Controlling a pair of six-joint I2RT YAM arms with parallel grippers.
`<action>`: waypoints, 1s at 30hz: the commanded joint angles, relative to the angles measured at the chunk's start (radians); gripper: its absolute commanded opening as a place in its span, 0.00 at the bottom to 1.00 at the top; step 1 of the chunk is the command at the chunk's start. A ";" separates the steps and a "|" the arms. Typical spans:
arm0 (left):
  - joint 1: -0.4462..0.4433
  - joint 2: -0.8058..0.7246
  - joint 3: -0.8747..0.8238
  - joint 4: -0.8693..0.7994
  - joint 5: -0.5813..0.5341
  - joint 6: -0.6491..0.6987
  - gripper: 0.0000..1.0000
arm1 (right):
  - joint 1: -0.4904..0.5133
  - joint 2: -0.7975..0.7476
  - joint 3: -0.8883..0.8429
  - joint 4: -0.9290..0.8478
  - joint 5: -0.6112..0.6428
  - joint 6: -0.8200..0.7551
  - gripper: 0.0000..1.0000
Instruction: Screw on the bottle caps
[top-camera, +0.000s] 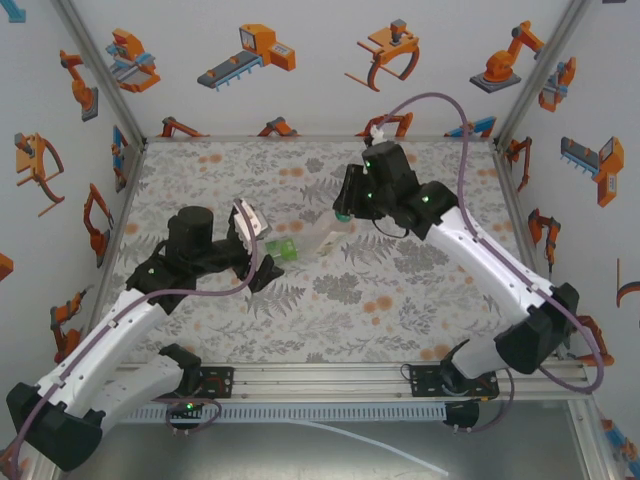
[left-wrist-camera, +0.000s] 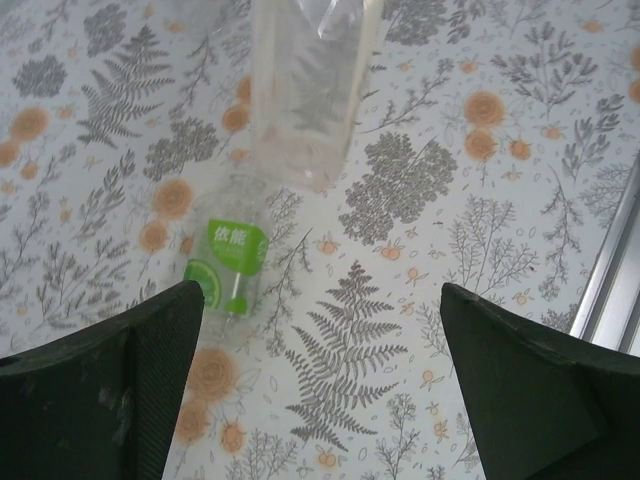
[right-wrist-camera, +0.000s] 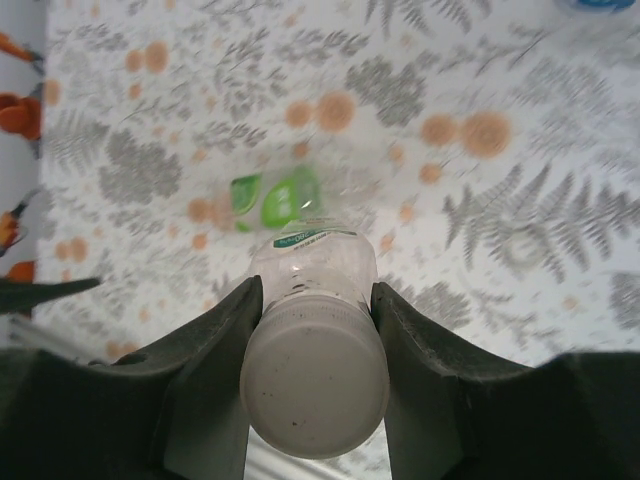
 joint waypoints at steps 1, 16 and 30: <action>0.056 0.020 0.055 -0.057 -0.059 -0.094 0.94 | -0.044 0.092 0.100 -0.016 0.050 -0.156 0.24; 0.209 0.062 -0.041 0.012 -0.098 -0.158 0.92 | -0.147 0.598 0.584 0.010 0.099 -0.413 0.23; 0.214 0.128 -0.017 0.013 -0.013 -0.143 0.92 | -0.156 0.695 0.602 0.025 0.182 -0.393 0.27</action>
